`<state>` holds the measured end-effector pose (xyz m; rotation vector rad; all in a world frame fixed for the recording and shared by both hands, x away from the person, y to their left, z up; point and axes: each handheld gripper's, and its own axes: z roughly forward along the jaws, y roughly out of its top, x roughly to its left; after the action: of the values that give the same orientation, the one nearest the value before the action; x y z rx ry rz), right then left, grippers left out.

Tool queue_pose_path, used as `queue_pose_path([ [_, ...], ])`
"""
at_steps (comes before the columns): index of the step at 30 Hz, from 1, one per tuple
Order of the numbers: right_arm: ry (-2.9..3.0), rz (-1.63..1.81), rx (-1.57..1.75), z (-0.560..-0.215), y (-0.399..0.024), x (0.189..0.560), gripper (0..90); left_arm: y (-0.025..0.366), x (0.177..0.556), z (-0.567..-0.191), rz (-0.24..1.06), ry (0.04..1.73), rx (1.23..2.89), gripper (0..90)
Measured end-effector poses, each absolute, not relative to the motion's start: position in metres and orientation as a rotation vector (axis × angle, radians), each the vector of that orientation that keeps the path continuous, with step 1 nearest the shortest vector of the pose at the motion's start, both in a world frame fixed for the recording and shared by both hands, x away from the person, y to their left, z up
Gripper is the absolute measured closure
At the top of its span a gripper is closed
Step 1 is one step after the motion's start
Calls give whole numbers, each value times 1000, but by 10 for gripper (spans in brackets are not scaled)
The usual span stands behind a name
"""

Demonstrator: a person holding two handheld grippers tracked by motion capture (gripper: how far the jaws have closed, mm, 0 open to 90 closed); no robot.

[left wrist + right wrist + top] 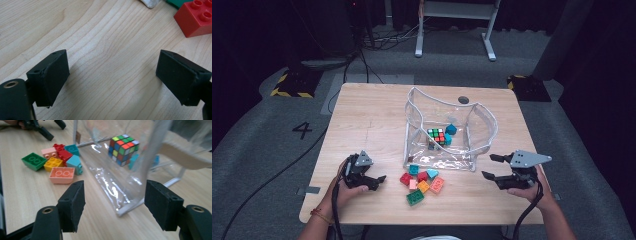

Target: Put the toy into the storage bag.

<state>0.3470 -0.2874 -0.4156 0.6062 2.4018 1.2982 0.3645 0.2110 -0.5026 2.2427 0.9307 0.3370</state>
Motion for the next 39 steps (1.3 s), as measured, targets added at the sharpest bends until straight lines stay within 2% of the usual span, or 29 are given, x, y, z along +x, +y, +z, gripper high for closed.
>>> queue_pose_path([
  [8, 2491, 1294, 546, -453, -256, 339, 368, 211, 364, -502, 337, 931, 2244, 115],
  [18, 2636, 1250, 484, -484, -211, 338, 323, 211, 364, -503, 337, 931, 2243, 115],
  [30, 2675, 1197, 536, -502, -174, 339, 271, 211, 365, -503, 337, 931, 2243, 116],
  [39, 2628, 1184, 552, -503, -158, 338, 277, 211, 365, -503, 337, 930, 2243, 115],
])
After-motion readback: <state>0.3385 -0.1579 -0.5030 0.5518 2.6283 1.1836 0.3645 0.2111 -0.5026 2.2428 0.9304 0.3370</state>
